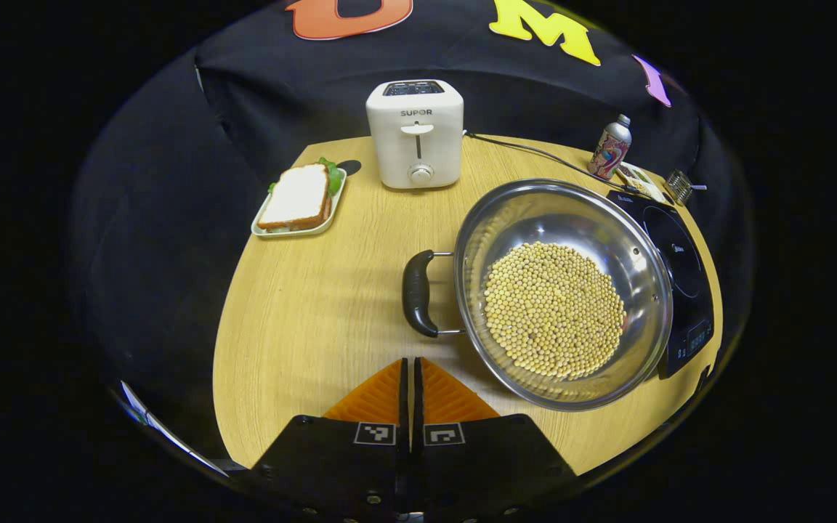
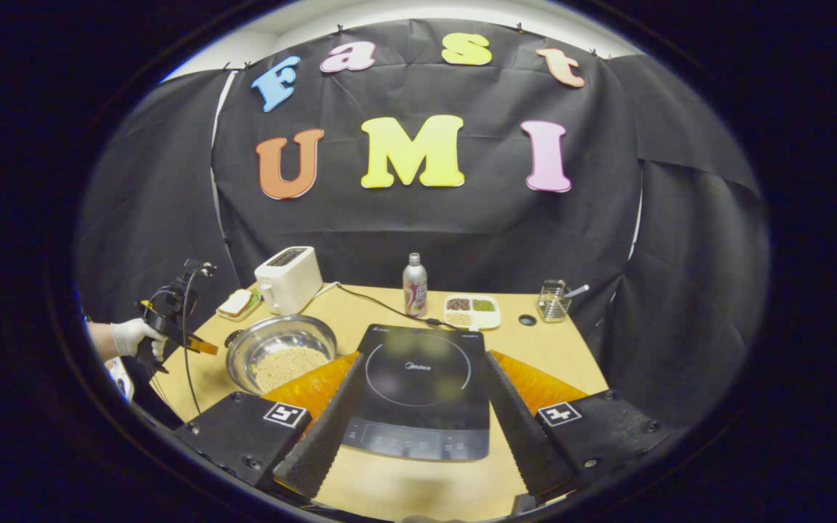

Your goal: First push the handle of the pot to place it horizontally, then grasp the pot with both hands and set it on the induction cooktop.

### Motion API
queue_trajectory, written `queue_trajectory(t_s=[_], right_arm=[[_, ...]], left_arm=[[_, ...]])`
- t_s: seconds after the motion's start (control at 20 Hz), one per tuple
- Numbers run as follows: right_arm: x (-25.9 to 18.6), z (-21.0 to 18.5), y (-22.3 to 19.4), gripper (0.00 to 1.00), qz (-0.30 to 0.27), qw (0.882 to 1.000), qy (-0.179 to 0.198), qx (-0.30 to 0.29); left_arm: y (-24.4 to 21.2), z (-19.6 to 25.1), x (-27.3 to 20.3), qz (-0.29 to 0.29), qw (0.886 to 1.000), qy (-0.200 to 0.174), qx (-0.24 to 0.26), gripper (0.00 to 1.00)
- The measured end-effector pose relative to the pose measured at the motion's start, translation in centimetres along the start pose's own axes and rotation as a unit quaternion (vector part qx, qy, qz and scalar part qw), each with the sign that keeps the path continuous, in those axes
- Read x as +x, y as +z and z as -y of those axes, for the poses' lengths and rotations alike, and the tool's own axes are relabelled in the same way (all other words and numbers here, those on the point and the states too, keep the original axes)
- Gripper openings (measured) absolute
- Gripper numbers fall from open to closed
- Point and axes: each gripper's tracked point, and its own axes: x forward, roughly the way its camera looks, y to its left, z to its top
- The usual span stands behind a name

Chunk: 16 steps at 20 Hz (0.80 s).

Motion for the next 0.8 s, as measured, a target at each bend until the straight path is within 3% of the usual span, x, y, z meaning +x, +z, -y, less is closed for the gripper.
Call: queue_trajectory(t_s=[0.15, 0.2, 0.25, 0.3, 0.4, 0.5, 0.6, 0.8], right_arm=[[2.2, -2.4, -0.7, 0.97, -0.02, 1.0, 0.02, -0.013], [3.0, -3.3, -1.2, 0.97, -0.027, 0.999, 0.029, -0.018], [3.8, -4.1, -1.6, 0.97, -0.037, 0.998, 0.037, -0.022], [4.7, -5.1, -1.9, 0.97, -0.047, 0.998, 0.045, -0.025], [6.5, -7.0, -2.8, 0.97, -0.068, 0.995, 0.065, -0.028], [8.3, -8.9, -3.5, 0.97, -0.089, 0.992, 0.083, -0.029], [10.4, -10.3, -4.6, 0.97, -0.117, 0.989, 0.092, -0.027], [14.7, -12.3, -7.0, 1.0, -0.171, 0.98, 0.096, -0.027]], left_arm=[[0.8, -0.5, -0.7, 0.039, 0.999, 0.003, 0.004, 0.0], [0.9, -0.2, -0.3, 0.045, 0.999, 0.006, 0.003, 0.1], [1.0, -0.3, -0.5, 0.047, 0.999, 0.004, 0.003, 0.06], [1.0, -0.2, -0.6, 0.048, 0.999, -0.003, 0.005, 0.12], [1.7, 0.1, -0.8, 0.06, 0.998, -0.016, 0.008, 0.52], [2.6, -0.6, -0.8, 0.071, 0.997, -0.002, 0.015, 0.96], [3.1, -0.3, -0.5, 0.067, 0.998, -0.002, 0.018, 1.0], [4.7, 0.9, 1.5, 0.057, 0.998, -0.014, 0.012, 0.97]])
